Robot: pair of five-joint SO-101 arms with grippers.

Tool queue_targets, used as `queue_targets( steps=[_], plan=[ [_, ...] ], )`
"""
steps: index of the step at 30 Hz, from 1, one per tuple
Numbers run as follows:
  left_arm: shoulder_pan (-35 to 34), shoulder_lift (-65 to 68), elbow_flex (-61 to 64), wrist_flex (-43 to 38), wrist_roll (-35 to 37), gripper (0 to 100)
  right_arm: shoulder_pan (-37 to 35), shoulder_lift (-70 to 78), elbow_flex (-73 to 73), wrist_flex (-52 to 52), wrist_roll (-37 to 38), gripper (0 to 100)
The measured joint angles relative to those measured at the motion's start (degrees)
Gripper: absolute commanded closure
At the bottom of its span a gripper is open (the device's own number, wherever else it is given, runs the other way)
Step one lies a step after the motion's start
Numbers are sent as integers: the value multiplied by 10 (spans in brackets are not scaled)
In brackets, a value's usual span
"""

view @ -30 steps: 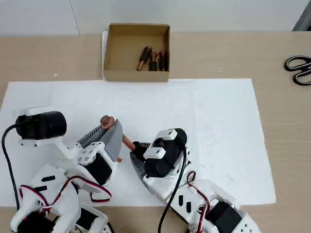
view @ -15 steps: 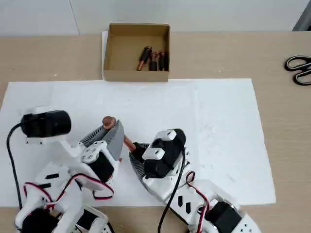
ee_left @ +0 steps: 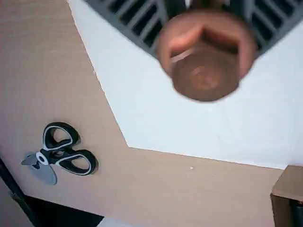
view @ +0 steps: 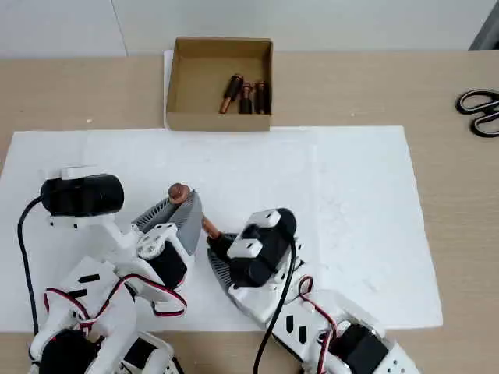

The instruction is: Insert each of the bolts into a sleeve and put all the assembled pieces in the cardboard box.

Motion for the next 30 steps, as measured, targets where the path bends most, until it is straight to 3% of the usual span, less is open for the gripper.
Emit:
queue_targets(
  steps=[19, 30],
  plan=[
    [2, -4, 11, -1, -1, 994, 4, 0, -15, 0, 39, 995],
    [56, -3, 28, 40, -4, 994, -16, 0, -17, -2, 40, 995]
  ],
)
